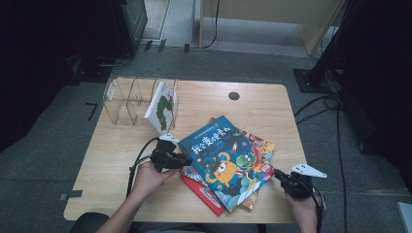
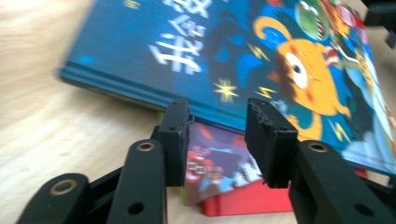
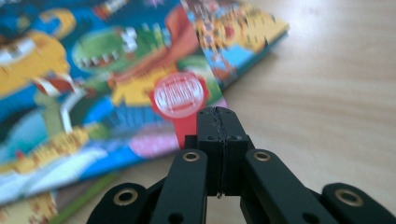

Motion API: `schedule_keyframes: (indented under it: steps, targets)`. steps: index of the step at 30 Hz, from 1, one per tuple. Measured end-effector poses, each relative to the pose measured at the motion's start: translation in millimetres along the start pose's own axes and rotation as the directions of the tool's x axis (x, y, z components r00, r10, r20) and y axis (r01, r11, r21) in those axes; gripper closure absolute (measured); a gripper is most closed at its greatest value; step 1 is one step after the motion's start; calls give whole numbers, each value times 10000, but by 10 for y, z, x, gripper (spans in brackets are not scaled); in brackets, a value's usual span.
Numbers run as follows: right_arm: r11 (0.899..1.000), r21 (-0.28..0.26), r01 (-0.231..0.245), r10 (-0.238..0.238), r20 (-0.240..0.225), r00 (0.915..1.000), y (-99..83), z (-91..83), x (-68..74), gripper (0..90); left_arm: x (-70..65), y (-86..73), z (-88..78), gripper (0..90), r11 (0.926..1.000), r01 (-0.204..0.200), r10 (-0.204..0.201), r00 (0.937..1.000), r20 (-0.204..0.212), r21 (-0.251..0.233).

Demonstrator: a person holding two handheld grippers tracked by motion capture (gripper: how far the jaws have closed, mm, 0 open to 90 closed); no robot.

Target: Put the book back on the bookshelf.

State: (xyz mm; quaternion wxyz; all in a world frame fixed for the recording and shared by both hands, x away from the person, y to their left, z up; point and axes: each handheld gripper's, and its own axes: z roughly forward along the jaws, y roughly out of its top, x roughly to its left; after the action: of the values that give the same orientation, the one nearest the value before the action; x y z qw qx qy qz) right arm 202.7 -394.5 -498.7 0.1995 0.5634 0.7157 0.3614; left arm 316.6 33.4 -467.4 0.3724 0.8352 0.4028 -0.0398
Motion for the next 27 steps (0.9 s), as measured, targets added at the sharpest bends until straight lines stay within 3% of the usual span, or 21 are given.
schedule_keyframes:
  steps: [4, 16, 22, 27]
  targets:
    - [9998, 166, -62, 62, -17, 10000, -48, 20, -20, 896, 141, -3, -45, 547, 9992, 363, -364, 9993, -38, -141]
    - [9998, -31, -191, 191, -126, 9997, 83, 175, -144, 895, 378, -33, -95, 462, 9972, 700, -717, 9952, -666, -271]
    - [9998, -59, -212, 210, -334, 9992, 179, 283, -204, 897, 524, -8, -64, 445, 9945, 980, -1011, 9903, -953, -367]
    - [9995, -115, -299, 293, -558, 9980, 232, 353, -243, 899, 569, 20, 36, 445, 9949, 914, -948, 9919, -848, -437]
